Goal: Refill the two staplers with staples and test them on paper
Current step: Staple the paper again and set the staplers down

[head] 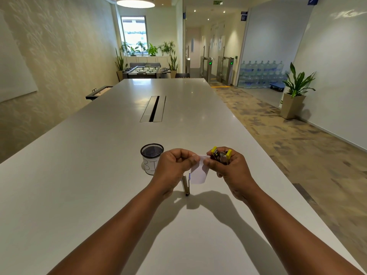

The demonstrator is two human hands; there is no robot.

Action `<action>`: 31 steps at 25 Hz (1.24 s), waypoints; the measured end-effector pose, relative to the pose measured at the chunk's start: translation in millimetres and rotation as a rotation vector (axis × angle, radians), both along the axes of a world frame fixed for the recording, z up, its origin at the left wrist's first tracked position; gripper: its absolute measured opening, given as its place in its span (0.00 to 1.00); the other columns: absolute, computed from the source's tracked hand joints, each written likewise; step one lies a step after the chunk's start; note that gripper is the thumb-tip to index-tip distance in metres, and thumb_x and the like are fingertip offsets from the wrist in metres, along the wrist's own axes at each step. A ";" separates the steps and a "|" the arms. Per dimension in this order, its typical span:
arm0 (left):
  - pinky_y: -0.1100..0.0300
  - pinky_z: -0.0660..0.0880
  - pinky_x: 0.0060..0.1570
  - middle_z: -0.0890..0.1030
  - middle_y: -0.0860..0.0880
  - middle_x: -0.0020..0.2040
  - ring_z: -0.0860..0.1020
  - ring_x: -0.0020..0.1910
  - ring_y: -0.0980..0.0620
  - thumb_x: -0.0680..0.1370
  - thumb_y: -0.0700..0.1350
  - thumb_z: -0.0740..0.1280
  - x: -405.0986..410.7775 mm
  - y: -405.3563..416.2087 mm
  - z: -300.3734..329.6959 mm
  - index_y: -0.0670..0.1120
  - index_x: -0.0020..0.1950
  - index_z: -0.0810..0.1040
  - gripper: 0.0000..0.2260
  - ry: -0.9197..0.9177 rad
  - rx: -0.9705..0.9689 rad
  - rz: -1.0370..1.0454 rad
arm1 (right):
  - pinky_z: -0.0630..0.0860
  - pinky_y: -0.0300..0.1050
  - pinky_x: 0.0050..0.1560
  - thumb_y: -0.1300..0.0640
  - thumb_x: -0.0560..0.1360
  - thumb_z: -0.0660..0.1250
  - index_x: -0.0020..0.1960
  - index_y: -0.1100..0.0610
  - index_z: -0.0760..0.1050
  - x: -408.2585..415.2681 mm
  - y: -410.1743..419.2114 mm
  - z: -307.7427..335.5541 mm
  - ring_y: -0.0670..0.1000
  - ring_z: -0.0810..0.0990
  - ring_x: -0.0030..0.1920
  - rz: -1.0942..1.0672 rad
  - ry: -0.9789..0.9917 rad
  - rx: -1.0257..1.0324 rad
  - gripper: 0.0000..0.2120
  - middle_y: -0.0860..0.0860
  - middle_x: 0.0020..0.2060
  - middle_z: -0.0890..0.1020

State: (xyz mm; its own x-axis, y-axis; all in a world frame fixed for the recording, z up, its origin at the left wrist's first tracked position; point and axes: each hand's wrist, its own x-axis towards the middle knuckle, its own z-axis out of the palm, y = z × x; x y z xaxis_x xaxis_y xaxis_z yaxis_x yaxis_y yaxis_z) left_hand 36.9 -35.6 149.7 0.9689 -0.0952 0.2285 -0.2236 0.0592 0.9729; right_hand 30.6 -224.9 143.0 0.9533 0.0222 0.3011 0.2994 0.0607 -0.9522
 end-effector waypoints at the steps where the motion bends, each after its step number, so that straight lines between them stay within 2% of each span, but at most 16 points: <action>1: 0.65 0.79 0.42 0.88 0.50 0.40 0.85 0.40 0.56 0.75 0.39 0.75 0.1 0.3 -0.2 0.53 0.39 0.87 0.09 0.002 0.000 0.000 | 0.70 0.39 0.30 0.63 0.73 0.77 0.46 0.51 0.83 -0.3 0.2 0.2 0.46 0.77 0.34 0.000 0.001 -0.006 0.08 0.47 0.37 0.85; 6: 0.65 0.79 0.41 0.87 0.49 0.39 0.85 0.40 0.55 0.75 0.38 0.75 -1.4 1.8 -0.8 0.52 0.39 0.87 0.09 0.022 -0.016 -0.018 | 0.71 0.37 0.29 0.64 0.73 0.76 0.49 0.55 0.82 -2.1 0.1 0.9 0.43 0.78 0.34 0.009 -0.008 -0.016 0.08 0.46 0.37 0.86; 13: 0.65 0.79 0.41 0.87 0.49 0.39 0.84 0.39 0.55 0.74 0.38 0.76 -4.4 1.1 -0.7 0.51 0.39 0.87 0.08 0.034 -0.036 -0.034 | 0.70 0.37 0.29 0.63 0.71 0.78 0.46 0.52 0.83 -3.3 -2.3 -0.7 0.44 0.78 0.34 0.019 -0.007 0.001 0.09 0.45 0.38 0.86; 21: 0.63 0.79 0.41 0.87 0.47 0.39 0.85 0.39 0.53 0.74 0.38 0.76 -4.8 -0.4 -0.9 0.47 0.40 0.86 0.05 0.064 -0.053 -0.020 | 0.70 0.37 0.28 0.65 0.72 0.77 0.48 0.54 0.82 -3.9 -2.4 -1.5 0.43 0.79 0.33 -0.002 0.006 -0.034 0.09 0.45 0.37 0.86; 25: 0.64 0.79 0.40 0.87 0.47 0.38 0.84 0.39 0.55 0.74 0.40 0.76 -5.9 0.2 -1.6 0.47 0.40 0.85 0.04 0.064 -0.039 -0.018 | 0.70 0.38 0.29 0.64 0.72 0.77 0.47 0.52 0.83 -4.4 -2.4 -0.5 0.44 0.78 0.32 -0.007 0.001 -0.047 0.09 0.46 0.37 0.86; 31: 0.68 0.77 0.38 0.86 0.51 0.35 0.82 0.36 0.59 0.76 0.36 0.74 -6.7 0.5 -1.0 0.44 0.41 0.83 0.05 0.025 -0.007 -0.034 | 0.70 0.40 0.29 0.64 0.72 0.77 0.45 0.49 0.84 -5.3 -1.3 -0.3 0.47 0.76 0.34 -0.001 0.003 -0.033 0.10 0.47 0.37 0.85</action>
